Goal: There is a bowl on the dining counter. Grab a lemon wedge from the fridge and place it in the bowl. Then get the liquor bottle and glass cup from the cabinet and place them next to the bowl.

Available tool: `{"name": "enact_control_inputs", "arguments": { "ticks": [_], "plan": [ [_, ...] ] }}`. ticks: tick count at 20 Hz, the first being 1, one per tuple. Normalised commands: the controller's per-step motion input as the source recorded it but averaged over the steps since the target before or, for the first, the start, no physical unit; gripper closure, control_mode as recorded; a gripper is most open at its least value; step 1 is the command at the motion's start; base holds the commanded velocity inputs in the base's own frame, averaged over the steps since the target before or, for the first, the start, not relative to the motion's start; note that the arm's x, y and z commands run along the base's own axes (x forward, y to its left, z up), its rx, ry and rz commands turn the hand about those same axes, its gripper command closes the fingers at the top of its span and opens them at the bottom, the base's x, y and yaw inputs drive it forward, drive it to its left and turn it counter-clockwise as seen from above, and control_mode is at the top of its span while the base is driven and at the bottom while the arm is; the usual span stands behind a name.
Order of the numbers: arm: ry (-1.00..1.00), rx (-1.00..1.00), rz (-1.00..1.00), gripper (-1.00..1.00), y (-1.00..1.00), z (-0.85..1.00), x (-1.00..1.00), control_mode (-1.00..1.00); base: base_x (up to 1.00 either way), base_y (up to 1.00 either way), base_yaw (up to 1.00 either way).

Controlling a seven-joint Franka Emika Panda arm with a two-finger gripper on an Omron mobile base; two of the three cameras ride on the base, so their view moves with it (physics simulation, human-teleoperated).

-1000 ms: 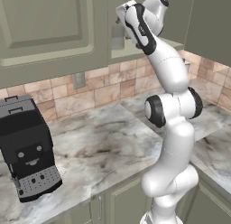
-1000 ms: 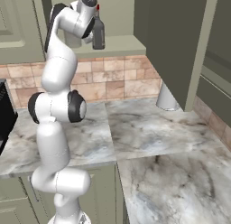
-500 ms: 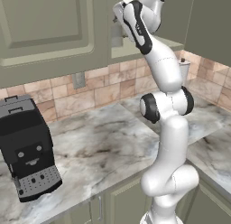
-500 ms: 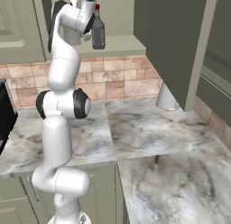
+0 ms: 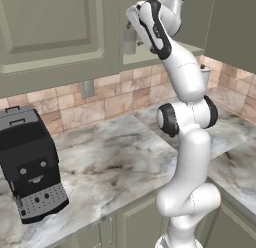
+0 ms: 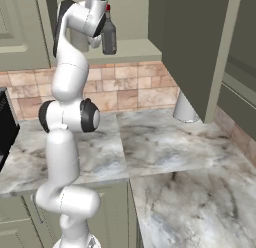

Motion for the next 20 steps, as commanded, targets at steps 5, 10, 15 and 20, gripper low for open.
{"name": "enact_control_inputs", "arguments": {
  "ticks": [5, 10, 15, 20],
  "plan": [
    [0.06, 0.0, 0.02, -1.0, 0.15, -0.43, 0.0, -1.0, 0.0, 0.0, 0.0],
    [0.1, -0.01, 0.01, 1.0, 0.17, -0.47, 0.0, -1.0, 0.0, 0.0, 0.0],
    [0.12, -0.03, 0.0, 1.0, 0.22, -0.51, 0.0, -1.0, 0.0, 0.0, 0.0],
    [0.06, 0.0, 0.0, 1.0, 0.09, -0.43, 0.0, -1.0, 0.0, 0.0, 0.0]
  ]
}}
